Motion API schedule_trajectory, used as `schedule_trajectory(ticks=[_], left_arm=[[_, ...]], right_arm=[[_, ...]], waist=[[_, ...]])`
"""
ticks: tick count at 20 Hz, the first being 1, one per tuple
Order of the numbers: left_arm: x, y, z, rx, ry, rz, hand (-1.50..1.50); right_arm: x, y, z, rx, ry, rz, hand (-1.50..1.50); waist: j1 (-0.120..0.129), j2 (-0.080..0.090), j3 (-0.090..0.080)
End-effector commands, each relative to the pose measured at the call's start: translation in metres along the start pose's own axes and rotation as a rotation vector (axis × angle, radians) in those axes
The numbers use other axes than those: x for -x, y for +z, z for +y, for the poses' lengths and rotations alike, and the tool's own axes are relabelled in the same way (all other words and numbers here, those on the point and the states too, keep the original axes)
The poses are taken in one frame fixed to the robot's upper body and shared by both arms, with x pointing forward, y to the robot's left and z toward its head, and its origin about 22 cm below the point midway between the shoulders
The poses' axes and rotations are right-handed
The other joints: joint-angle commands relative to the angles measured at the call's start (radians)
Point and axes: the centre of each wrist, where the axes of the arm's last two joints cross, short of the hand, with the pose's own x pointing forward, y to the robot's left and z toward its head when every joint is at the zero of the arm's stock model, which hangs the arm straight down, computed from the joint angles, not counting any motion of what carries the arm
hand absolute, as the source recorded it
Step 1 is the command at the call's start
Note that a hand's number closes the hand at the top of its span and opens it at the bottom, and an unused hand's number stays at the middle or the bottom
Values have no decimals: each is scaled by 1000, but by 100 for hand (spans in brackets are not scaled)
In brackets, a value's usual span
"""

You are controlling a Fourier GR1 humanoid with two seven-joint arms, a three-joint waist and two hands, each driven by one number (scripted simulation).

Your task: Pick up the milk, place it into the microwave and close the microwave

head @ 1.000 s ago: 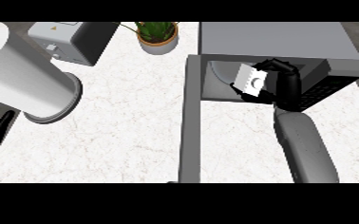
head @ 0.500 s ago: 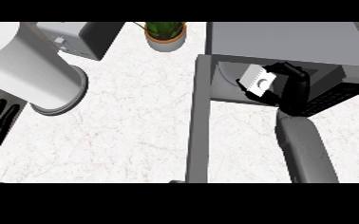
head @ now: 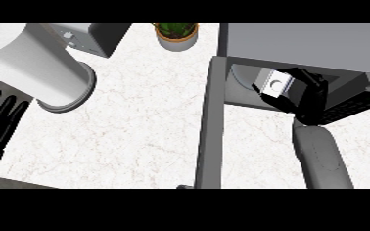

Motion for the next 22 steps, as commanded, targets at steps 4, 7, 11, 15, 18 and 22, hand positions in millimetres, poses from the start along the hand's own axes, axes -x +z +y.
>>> schedule_trajectory(ticks=[4,7,11,15,18,22], left_arm=[[3,-10,-6,53,4,-1,-150],[4,-14,-9,61,-1,-2,-150],[7,-19,-16,75,13,-1,-150],[5,-20,-18,76,-1,1,-150],[9,-23,-24,110,5,1,-150],[7,-25,-25,92,-14,-2,-150]], right_arm=[[10,-7,21,-48,1,254,-150],[7,0,27,-70,-29,275,-150],[7,2,28,-62,-66,304,-150],[9,5,27,-61,-61,338,-150],[12,8,27,-73,-58,347,-150],[17,7,23,-91,-49,360,-150]], waist=[[66,66,1],[71,64,1],[70,62,3],[69,53,2],[57,53,2],[43,47,4]])
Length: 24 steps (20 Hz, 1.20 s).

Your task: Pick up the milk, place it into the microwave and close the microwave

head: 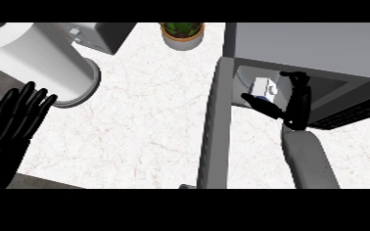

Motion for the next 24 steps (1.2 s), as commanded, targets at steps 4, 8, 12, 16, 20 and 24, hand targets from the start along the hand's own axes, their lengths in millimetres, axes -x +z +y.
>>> schedule_trajectory(ticks=[4,8,12,16,20,24], left_arm=[[3,-4,-8,10,5,2,-150],[5,-6,-15,6,16,6,-150],[3,-11,-21,8,17,-14,-150],[9,-9,-24,-10,18,6,-150],[10,-13,-25,30,24,9,-150],[19,-5,-28,53,42,46,-150]], right_arm=[[18,-25,8,-34,8,282,-150],[17,-35,10,-71,-27,290,-150],[16,-34,18,-90,-75,309,-150],[19,-22,20,-108,-103,345,-150],[19,-19,25,-118,-133,356,-150],[13,-13,37,-134,-215,373,-150]], waist=[[-1,39,10],[-14,31,10],[-26,27,12],[-58,21,11],[-64,25,12],[-75,15,11]])
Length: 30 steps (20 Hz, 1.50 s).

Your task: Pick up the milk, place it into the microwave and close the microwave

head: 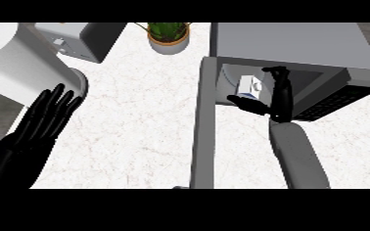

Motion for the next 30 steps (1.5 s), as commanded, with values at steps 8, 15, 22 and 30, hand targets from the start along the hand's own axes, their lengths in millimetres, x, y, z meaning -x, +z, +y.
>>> schedule_trajectory(ticks=[8,15,22,30], left_arm=[[20,-9,-10,118,33,69,-150],[30,-25,-25,287,-8,118,150],[62,-37,-64,342,-16,144,150],[89,-74,-83,508,-134,249,150]], right_arm=[[15,3,9,-59,-242,356,-150],[16,32,14,-87,-300,386,-150],[6,64,-14,-111,-343,402,-150],[-27,100,-58,-120,-309,366,-150]], waist=[[-56,33,16],[-87,21,16],[-106,12,15],[-120,11,15]])
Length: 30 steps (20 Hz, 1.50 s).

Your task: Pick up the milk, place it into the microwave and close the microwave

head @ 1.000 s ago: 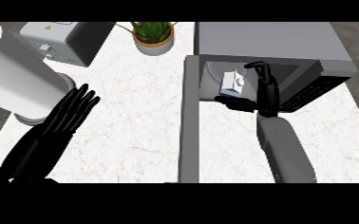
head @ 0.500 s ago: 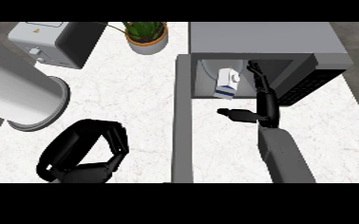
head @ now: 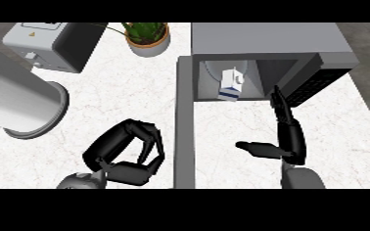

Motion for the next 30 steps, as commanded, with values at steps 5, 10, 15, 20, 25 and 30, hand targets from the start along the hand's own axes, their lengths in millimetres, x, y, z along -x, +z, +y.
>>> schedule_trajectory(ticks=[5,10,15,20,25,30], left_arm=[[37,-37,-37,159,-20,62,150],[36,-44,-87,263,37,55,150],[41,-71,-130,312,-63,81,150],[48,-82,-158,209,-54,70,150],[41,-86,-170,56,-4,43,150],[31,-109,-153,-49,12,-10,150]], right_arm=[[-39,58,-28,14,29,-20,-150],[-73,70,-47,51,12,-44,-150],[-101,75,-53,42,17,-85,-150],[-104,72,-56,-21,-98,-112,-150],[-135,66,-71,-73,-94,-125,-150],[-151,55,-75,-142,-142,-159,-150]], waist=[[1,3,0],[2,1,1],[-9,3,0],[-46,11,0],[-63,12,-2],[-104,21,-3]])
